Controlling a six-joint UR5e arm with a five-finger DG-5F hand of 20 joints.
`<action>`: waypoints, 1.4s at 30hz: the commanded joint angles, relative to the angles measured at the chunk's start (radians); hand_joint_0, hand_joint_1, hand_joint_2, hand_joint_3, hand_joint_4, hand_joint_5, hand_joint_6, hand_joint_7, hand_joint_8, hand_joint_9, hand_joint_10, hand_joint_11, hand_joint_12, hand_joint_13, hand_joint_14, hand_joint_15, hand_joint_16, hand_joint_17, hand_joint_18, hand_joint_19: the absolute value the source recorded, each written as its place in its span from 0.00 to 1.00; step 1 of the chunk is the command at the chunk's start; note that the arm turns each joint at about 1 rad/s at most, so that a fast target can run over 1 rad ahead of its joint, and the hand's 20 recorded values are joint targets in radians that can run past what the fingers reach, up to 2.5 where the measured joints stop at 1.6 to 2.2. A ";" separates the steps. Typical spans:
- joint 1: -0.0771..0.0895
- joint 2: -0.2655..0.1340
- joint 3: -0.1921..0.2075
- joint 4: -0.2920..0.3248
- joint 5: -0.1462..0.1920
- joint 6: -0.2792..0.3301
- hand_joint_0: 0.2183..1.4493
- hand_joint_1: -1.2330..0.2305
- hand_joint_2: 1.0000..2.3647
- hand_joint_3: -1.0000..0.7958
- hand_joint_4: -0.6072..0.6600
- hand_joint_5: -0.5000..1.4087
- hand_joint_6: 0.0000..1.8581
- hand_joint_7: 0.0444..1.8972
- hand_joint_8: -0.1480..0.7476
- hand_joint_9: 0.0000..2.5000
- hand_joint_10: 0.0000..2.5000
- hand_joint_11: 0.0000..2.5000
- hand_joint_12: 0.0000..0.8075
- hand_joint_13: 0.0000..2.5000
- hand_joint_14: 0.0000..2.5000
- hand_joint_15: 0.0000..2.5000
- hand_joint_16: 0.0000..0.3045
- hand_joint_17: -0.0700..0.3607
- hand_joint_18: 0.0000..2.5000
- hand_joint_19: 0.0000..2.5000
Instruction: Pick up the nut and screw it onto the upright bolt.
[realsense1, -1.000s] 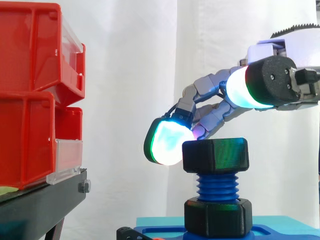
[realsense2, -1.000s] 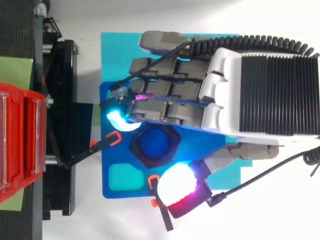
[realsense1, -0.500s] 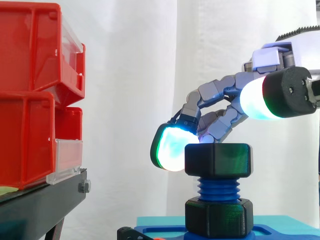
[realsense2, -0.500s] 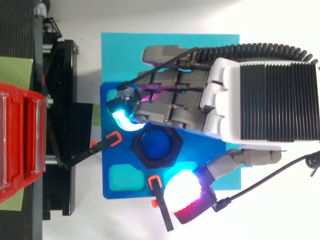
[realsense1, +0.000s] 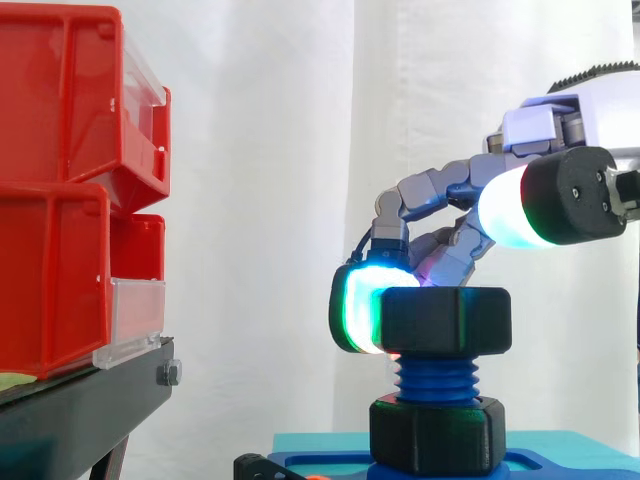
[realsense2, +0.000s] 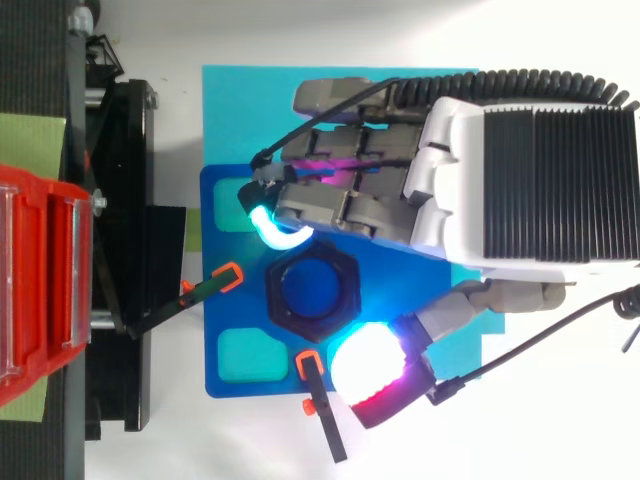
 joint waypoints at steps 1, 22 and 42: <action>-0.006 0.001 0.000 -0.002 0.000 -0.001 0.24 0.69 0.00 0.28 0.66 0.25 0.27 0.74 0.43 0.31 0.00 0.00 0.26 0.28 0.00 0.00 0.08 0.29 0.18 0.05; -0.047 0.002 0.002 0.000 -0.035 -0.003 0.26 0.66 0.00 0.28 0.52 0.31 0.28 0.77 0.41 0.61 0.00 0.00 0.12 0.46 0.00 0.00 0.03 0.21 0.38 0.11; -0.085 -0.001 0.092 -0.049 -0.092 -0.044 0.24 0.70 0.00 0.28 0.62 0.21 0.27 0.33 0.39 0.42 0.00 0.00 0.20 0.32 0.00 0.00 0.08 0.28 0.24 0.08</action>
